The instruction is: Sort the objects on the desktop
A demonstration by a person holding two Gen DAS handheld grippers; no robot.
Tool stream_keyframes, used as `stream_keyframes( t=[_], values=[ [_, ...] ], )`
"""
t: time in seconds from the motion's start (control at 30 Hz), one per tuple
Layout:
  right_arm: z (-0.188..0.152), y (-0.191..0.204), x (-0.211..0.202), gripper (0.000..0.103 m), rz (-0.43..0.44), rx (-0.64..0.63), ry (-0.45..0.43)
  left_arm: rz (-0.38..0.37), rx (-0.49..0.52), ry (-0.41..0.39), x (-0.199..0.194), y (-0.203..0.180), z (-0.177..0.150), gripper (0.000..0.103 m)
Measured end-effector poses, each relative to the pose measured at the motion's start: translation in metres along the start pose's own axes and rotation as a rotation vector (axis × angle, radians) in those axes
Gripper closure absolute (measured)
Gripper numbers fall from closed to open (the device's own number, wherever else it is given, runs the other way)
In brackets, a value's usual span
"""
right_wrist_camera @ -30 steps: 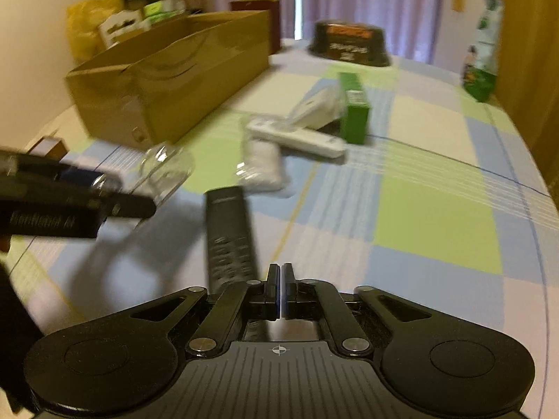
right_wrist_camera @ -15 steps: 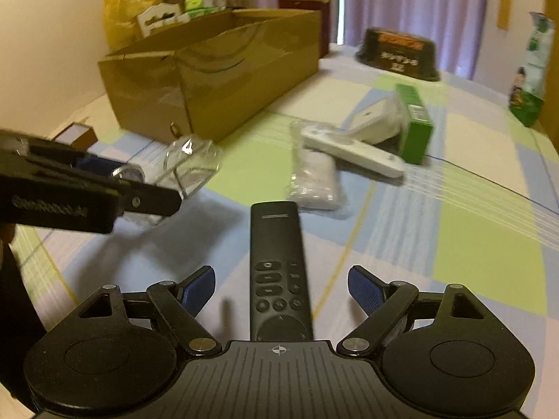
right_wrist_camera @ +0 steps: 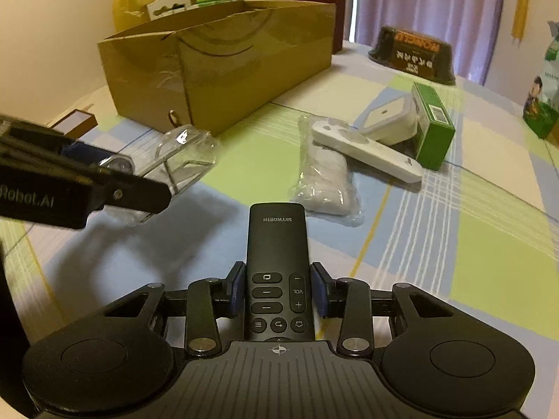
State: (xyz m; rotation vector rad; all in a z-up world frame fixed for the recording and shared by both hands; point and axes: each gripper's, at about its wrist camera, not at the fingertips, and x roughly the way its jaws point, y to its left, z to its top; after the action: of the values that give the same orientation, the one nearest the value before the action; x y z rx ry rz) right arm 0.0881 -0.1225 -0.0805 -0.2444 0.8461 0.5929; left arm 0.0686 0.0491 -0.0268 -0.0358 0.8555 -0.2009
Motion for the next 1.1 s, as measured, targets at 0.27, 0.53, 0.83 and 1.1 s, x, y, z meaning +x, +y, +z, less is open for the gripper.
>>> stream_keyframes(
  t=[0.27,0.53,0.83,1.1],
  values=[
    [0.01,0.003,-0.019,0.065,-0.035,0.017,-0.044,0.0,0.009,-0.02,-0.008,-0.003,0.004,0.054],
    [0.036,0.005,-0.048,0.065,-0.053,0.02,-0.116,-0.001,0.022,-0.076,-0.03,-0.006,0.017,0.054],
    [0.091,0.022,-0.069,0.065,-0.039,-0.003,-0.222,0.039,0.019,-0.173,-0.07,0.015,0.046,0.054],
    [0.166,0.041,-0.07,0.065,0.015,0.005,-0.306,0.113,0.026,-0.267,-0.097,0.054,0.091,0.054]
  ],
)
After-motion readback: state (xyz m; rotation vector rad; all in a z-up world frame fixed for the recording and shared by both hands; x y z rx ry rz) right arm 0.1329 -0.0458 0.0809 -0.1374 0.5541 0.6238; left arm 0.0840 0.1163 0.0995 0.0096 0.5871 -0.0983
